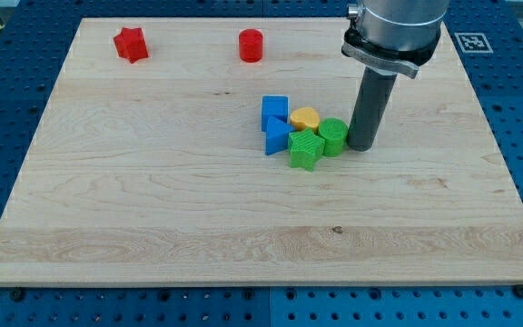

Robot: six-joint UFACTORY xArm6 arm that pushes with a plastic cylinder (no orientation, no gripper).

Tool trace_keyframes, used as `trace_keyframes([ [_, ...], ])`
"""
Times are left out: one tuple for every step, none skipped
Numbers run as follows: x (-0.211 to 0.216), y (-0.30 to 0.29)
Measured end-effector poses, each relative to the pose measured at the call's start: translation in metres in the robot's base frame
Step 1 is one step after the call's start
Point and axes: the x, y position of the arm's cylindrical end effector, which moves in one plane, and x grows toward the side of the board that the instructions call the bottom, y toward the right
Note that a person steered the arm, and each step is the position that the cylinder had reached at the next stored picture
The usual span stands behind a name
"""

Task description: Move yellow hexagon into green circle

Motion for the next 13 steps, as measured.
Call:
trace_keyframes([
  [-0.014, 0.051],
  [-0.037, 0.141],
  [-0.097, 0.22],
  [-0.133, 0.225],
  [-0.179, 0.205],
  [-0.211, 0.165],
  [-0.202, 0.12],
  [-0.156, 0.089],
  [-0.117, 0.057],
  [-0.129, 0.061],
  [-0.172, 0.074],
  [-0.186, 0.049],
  [-0.16, 0.015],
])
